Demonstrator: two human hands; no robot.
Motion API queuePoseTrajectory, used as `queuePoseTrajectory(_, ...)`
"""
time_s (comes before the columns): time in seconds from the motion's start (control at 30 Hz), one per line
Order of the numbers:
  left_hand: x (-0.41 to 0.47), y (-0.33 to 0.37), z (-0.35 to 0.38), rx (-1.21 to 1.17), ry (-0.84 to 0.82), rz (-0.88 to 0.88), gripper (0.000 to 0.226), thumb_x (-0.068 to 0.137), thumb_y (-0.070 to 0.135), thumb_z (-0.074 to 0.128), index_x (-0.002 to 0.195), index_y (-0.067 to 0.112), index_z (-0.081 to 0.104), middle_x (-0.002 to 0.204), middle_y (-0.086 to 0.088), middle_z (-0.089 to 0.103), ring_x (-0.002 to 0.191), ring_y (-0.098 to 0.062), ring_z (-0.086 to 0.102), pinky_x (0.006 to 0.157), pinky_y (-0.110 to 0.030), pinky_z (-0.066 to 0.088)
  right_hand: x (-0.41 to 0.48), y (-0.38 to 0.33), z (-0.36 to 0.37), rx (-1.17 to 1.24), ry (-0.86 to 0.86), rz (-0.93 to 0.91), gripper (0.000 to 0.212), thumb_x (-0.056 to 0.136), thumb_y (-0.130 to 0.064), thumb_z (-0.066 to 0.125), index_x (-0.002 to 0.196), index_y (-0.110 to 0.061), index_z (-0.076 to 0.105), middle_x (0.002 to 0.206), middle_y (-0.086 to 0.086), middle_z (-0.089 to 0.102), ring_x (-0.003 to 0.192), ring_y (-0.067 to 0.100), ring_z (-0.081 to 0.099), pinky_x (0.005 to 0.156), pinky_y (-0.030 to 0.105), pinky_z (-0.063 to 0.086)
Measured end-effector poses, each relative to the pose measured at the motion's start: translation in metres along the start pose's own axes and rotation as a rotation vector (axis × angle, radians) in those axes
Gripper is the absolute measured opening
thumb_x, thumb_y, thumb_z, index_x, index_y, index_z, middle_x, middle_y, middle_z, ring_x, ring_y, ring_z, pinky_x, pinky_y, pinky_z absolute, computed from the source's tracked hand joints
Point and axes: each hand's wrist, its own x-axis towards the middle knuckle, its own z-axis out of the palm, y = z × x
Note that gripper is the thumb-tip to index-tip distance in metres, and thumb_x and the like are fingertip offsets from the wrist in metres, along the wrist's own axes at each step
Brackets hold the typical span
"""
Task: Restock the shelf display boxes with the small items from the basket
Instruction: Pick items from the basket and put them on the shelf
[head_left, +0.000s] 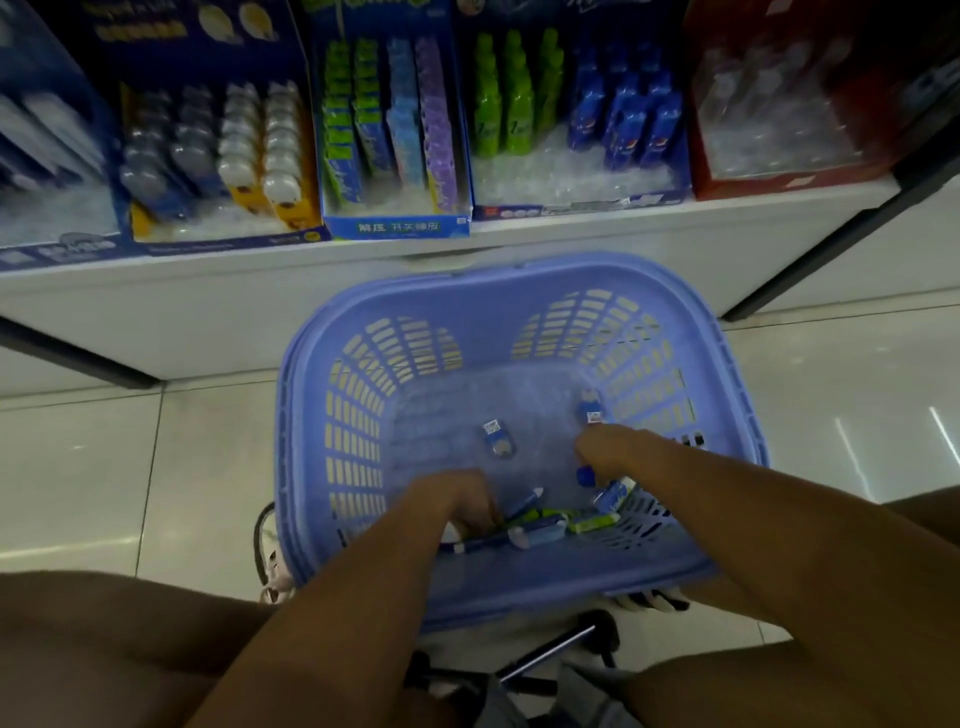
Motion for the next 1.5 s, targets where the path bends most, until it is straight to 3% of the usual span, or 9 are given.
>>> queuePoseTrajectory(0.27, 0.013, -0.004, 0.005, 0.105, 0.236, -0.057, 0.037, 0.084, 0.004, 0.063, 0.119, -0.006, 0.058, 0.126, -0.025, 0.057, 0.116, -0.036, 0.056, 0.097, -0.038, 0.042, 0.016, 0.003, -0.010, 0.119, 0.025, -0.083, 0.037, 0.082, -0.010, 0.064, 0.056, -0.011, 0.039, 0.061, 0.006, 0.036, 0.057, 0.020, 0.034, 0.063, 0.031, 0.033)
queuePoseTrajectory(0.4, 0.017, 0.001, 0.012, 0.163, 0.264, -0.052, 0.035, 0.093, 0.012, 0.053, 0.125, -0.002, 0.054, 0.134, -0.021, 0.052, 0.123, -0.034, 0.051, 0.102, -0.037, 0.038, 0.018, 0.007, -0.008, 0.095, -0.011, -0.131, 0.027, 0.081, -0.018, 0.072, 0.098, -0.005, 0.057, 0.107, 0.013, 0.055, 0.090, 0.024, 0.050, 0.078, 0.037, 0.044)
queuePoseTrajectory(0.57, 0.018, -0.006, 0.009, 0.264, 0.205, 0.017, 0.034, 0.084, 0.019, 0.065, 0.114, 0.003, 0.061, 0.121, -0.017, 0.060, 0.110, -0.032, 0.058, 0.090, -0.037, 0.046, 0.021, 0.007, 0.000, 0.036, 0.030, -0.146, 0.033, 0.082, -0.020, 0.070, 0.065, -0.012, 0.044, 0.075, 0.006, 0.041, 0.082, 0.021, 0.045, 0.067, 0.031, 0.037)
queuePoseTrajectory(0.77, 0.020, -0.005, 0.009, 0.331, 0.170, 0.028, 0.034, 0.082, 0.022, 0.066, 0.113, 0.007, 0.063, 0.117, -0.014, 0.062, 0.105, -0.030, 0.060, 0.088, -0.036, 0.050, 0.018, 0.015, -0.016, 0.406, 0.156, -0.136, 0.032, 0.085, -0.025, 0.068, 0.091, -0.011, 0.040, 0.087, 0.004, 0.044, 0.085, 0.020, 0.043, 0.063, 0.028, 0.034)
queuePoseTrajectory(0.93, 0.021, -0.008, 0.007, 0.341, 0.244, 0.079, 0.057, 0.075, 0.024, 0.072, 0.124, 0.008, 0.048, 0.125, -0.014, 0.053, 0.112, -0.031, 0.053, 0.090, -0.034, 0.044, 0.010, 0.018, -0.034, 0.573, 0.177, -0.099, 0.029, 0.087, -0.027, 0.065, 0.086, -0.002, 0.049, 0.086, 0.016, 0.049, 0.071, 0.023, 0.044, 0.052, 0.025, 0.031)
queuePoseTrajectory(1.13, 0.029, -0.005, 0.011, 0.343, 0.243, -0.019, 0.043, 0.077, 0.031, 0.073, 0.111, 0.008, 0.061, 0.116, -0.014, 0.062, 0.104, -0.030, 0.061, 0.084, -0.032, 0.049, -0.006, 0.021, -0.050, 0.742, 0.224, -0.081, 0.034, 0.088, -0.026, 0.065, 0.109, 0.001, 0.061, 0.098, 0.017, 0.065, 0.068, 0.017, 0.055, 0.056, 0.022, 0.042)
queuePoseTrajectory(1.27, 0.026, -0.013, 0.005, 0.033, 0.300, -0.093, 0.030, 0.075, 0.025, 0.075, 0.093, 0.004, 0.063, 0.100, -0.015, 0.063, 0.094, -0.029, 0.061, 0.073, -0.030, 0.046, -0.022, 0.025, -0.061, 0.980, 0.248, -0.173, 0.028, 0.091, -0.019, 0.062, 0.115, -0.004, 0.063, 0.094, 0.011, 0.067, 0.072, 0.012, 0.064, 0.067, 0.022, 0.053)
queuePoseTrajectory(1.37, 0.019, -0.018, -0.011, -0.358, 0.396, -0.076, 0.030, 0.081, 0.016, 0.070, 0.057, 0.012, 0.052, 0.061, -0.006, 0.052, 0.058, -0.016, 0.051, 0.059, -0.026, 0.040, -0.036, 0.029, -0.072, 1.272, 0.154, -0.268, 0.027, 0.093, -0.012, 0.058, 0.119, -0.004, 0.060, 0.105, 0.013, 0.065, 0.082, 0.015, 0.066, 0.080, 0.025, 0.056)
queuePoseTrajectory(1.5, -0.007, 0.009, -0.051, -1.000, 0.398, 0.059, 0.026, 0.094, 0.010, 0.051, 0.071, 0.001, 0.060, 0.056, -0.010, 0.059, 0.059, -0.022, 0.056, 0.064, -0.030, 0.053, -0.064, 0.040, -0.094, 1.398, 0.121, -0.384, 0.014, 0.087, -0.007, 0.063, 0.101, -0.007, 0.063, 0.091, 0.010, 0.070, 0.076, 0.013, 0.071, 0.073, 0.021, 0.058)
